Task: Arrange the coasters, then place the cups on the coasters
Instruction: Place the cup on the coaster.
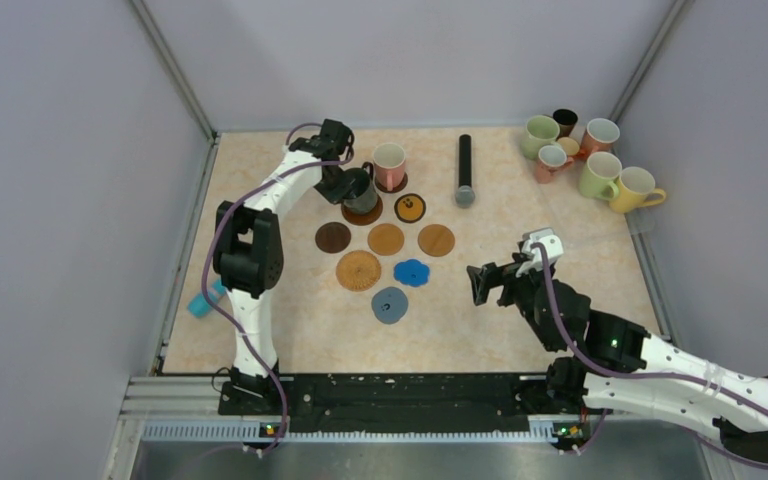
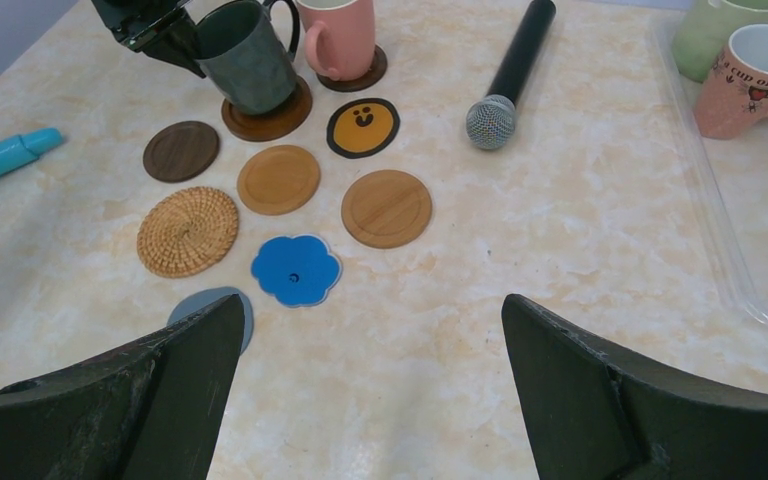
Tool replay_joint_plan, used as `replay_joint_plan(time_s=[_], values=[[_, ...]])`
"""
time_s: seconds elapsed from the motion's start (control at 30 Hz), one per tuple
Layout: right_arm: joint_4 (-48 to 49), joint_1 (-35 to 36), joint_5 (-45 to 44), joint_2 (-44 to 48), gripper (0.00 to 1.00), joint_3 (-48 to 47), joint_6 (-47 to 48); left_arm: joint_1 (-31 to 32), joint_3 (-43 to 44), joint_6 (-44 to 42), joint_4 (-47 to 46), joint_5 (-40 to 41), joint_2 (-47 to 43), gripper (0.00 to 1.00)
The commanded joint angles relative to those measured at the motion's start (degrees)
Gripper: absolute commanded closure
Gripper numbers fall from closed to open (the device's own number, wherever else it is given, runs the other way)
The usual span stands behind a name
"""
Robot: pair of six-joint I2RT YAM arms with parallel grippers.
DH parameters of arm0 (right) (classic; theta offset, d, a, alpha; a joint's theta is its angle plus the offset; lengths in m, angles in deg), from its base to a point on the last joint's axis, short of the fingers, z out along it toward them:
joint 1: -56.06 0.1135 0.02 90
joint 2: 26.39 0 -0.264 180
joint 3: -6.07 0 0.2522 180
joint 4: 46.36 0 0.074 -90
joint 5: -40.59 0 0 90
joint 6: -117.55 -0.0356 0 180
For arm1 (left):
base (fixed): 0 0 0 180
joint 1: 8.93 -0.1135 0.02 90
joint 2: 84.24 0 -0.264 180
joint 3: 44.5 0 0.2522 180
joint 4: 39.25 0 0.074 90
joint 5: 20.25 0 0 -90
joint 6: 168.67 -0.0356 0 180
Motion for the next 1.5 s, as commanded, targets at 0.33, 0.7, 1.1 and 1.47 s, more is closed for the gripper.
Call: replay_joint_plan(time_s=[0.33,0.7,1.1,1.47], values=[[0.3,-0.2,-0.8,1.4,0.01,-0.1,-0.2,0.3,2.6,0.6,-1.5,-0.8,0.0,0.89],[-0.6,-0.2,-1.3,3.1,0.01,0.1,-0.8,0.3,2.5,0.0,-1.3,-0.4,0.4,0.81],[-0.1,-0.2,-1.3,2.8,0.01,0.6,-0.9,0.4,2.4,-0.2,-0.8,-0.2,-0.7,0.79],[0.0,-0.2,-1.0,2.3,0.01,0.7,-1.0,0.5,2.0,-0.3,-1.0,-1.5,-1.6,0.69]])
